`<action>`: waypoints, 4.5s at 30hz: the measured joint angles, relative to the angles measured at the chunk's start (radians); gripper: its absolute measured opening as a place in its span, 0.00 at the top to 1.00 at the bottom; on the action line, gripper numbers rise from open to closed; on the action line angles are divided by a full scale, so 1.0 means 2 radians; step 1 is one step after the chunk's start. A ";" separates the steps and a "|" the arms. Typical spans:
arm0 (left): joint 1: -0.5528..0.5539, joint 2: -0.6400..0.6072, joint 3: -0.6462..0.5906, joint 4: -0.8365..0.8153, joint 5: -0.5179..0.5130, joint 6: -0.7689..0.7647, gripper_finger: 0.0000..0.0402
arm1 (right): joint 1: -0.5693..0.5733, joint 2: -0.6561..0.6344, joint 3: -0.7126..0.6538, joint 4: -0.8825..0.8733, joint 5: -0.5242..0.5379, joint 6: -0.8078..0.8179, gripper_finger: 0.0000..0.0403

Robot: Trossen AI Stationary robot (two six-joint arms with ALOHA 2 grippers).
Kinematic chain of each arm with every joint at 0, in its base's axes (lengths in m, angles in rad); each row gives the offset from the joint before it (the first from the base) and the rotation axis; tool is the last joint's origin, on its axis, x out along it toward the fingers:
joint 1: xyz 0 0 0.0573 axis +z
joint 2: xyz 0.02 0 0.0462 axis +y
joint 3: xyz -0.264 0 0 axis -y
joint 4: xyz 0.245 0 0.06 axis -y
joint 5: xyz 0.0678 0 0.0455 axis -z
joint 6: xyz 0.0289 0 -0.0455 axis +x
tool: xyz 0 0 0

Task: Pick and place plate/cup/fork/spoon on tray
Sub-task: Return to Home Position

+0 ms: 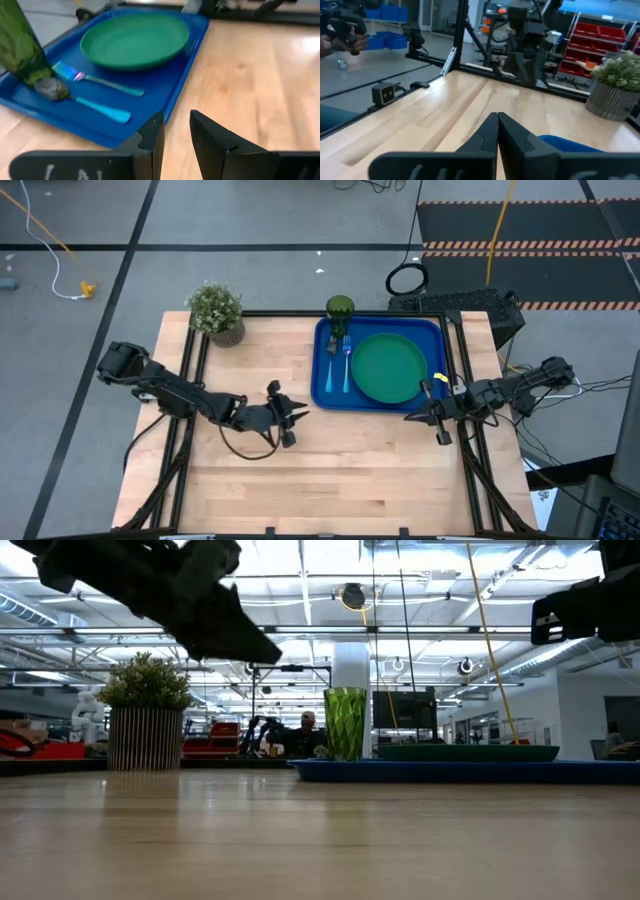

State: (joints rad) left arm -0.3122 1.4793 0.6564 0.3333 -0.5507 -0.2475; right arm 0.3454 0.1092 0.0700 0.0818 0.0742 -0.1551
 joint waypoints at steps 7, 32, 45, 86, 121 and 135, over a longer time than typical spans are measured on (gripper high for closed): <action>-0.024 -0.037 -0.024 0.009 -0.015 0.003 0.76 | -0.013 -0.038 -0.004 -0.003 -0.017 -0.012 1.00; -0.042 -0.246 -0.135 0.059 0.006 0.130 0.76 | -0.079 -0.054 -0.027 0.009 -0.081 0.002 1.00; -0.028 -0.360 -0.261 0.137 0.092 0.160 0.78 | -0.079 -0.053 -0.027 0.009 -0.049 -0.009 1.00; 0.101 -0.420 -0.323 0.104 0.201 0.148 0.98 | -0.078 -0.053 -0.028 -0.028 -0.037 -0.035 1.00; 0.104 -0.615 -0.323 -0.125 0.200 0.136 0.99 | -0.113 -0.051 -0.028 -0.024 -0.038 0.032 1.00; 0.104 -0.657 -0.322 -0.149 0.200 0.154 0.99 | -0.113 -0.051 -0.028 -0.022 -0.038 0.032 1.00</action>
State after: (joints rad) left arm -0.1051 0.1645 0.0120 0.0349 -0.1505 0.0604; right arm 0.1192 0.0074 0.0150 0.0368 -0.0016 -0.0903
